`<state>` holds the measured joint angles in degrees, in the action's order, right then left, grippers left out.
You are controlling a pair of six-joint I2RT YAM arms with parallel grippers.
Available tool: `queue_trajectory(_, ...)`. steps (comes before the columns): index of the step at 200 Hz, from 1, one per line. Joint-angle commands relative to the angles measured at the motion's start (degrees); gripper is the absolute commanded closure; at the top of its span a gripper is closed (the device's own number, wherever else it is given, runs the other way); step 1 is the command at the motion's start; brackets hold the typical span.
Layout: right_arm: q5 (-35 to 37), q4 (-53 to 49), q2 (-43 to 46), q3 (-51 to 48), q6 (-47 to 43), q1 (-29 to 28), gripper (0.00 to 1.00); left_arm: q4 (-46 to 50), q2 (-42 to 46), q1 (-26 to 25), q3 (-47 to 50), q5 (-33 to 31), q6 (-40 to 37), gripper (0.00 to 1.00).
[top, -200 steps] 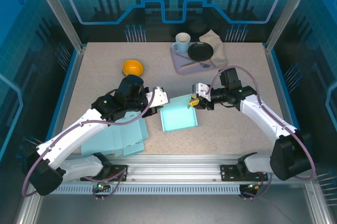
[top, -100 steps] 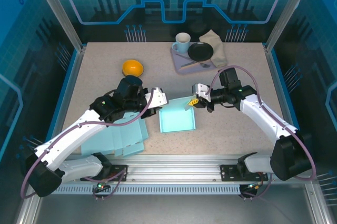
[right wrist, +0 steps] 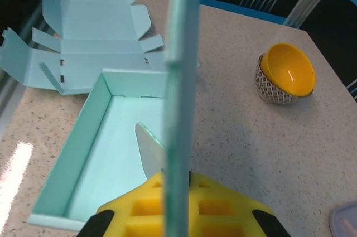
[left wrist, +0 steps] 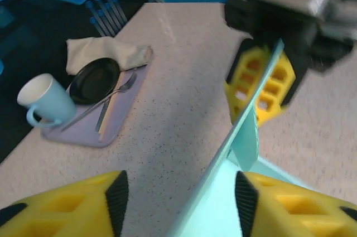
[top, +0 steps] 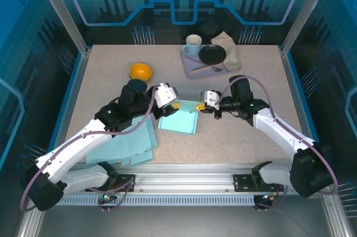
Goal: Fold the paper box
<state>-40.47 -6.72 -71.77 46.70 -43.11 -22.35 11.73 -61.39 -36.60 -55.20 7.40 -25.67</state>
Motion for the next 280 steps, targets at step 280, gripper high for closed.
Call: queue_trajectory(280,14.9,17.0,-7.9,-3.0,5.2,0.0,1.00,25.4,-35.3,11.0,-27.1,7.6,72.0,0.22)
